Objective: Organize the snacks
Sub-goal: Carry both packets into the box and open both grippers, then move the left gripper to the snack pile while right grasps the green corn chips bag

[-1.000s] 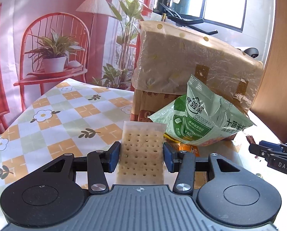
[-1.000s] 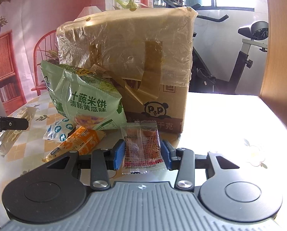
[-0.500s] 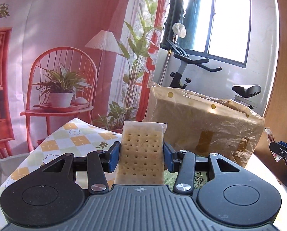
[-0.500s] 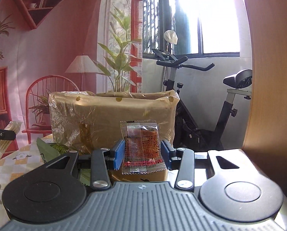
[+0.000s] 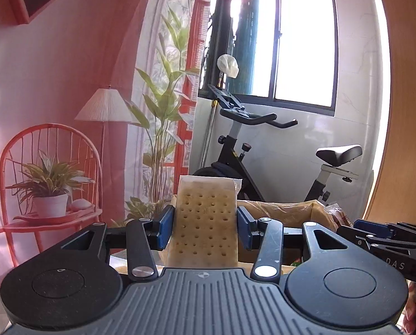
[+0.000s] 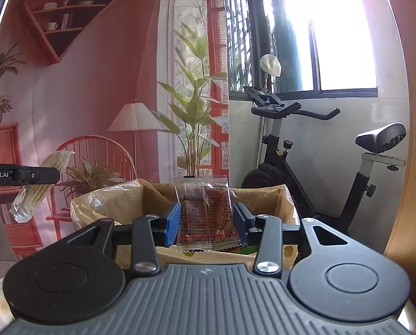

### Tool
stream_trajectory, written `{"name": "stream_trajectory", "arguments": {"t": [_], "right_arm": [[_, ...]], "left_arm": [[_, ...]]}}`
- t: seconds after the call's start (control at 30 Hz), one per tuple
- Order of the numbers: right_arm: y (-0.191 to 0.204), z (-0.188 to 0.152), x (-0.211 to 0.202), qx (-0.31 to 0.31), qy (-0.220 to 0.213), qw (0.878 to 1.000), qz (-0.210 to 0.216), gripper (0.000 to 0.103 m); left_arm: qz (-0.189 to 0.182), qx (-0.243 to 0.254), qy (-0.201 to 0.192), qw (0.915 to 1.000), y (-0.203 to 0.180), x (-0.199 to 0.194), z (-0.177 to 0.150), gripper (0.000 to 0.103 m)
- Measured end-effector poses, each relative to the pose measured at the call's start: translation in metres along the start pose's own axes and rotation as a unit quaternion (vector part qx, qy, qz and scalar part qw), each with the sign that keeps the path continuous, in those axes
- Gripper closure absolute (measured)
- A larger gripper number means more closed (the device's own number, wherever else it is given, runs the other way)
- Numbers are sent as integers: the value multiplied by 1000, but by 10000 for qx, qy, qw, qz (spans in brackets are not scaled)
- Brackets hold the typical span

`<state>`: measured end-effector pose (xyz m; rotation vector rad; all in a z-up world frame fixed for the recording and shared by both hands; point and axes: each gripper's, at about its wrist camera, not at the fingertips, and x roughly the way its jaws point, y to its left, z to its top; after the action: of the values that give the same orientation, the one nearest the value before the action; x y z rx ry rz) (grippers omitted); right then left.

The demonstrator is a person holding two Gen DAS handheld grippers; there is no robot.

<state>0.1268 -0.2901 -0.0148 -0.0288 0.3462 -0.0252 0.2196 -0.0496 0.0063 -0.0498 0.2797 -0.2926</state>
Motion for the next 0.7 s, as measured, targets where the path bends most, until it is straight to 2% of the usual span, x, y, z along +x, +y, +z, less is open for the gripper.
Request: {"name": "stream_trajectory", "arguments": {"t": [0.13,0.27,0.37,0.4,0.5,0.7], "right_arm": [[-6,7,32,172,408,9990,-70,59],[-13,4,45,359,618,9973,-177,59],[-16,1,50,446,726,9962,-184,57],[-17,0,51,451,743,9961,-168,54],[-16,-2,45,381,612,9973,-124,30],[-15,-4,19,494,466,9976,113,31]], "left_arm": [[-103,-80,314,9994,-11,35,10,53],[-164,43,546,9984,-19,61,9,53],[-439,133,633,9969,-22,66,2,52],[-413,244,675,9966,-26,66,-1,52],[-442,292,673,9963,-25,62,-5,48],[-505,194,690,9961,-7,44,-5,47]]}}
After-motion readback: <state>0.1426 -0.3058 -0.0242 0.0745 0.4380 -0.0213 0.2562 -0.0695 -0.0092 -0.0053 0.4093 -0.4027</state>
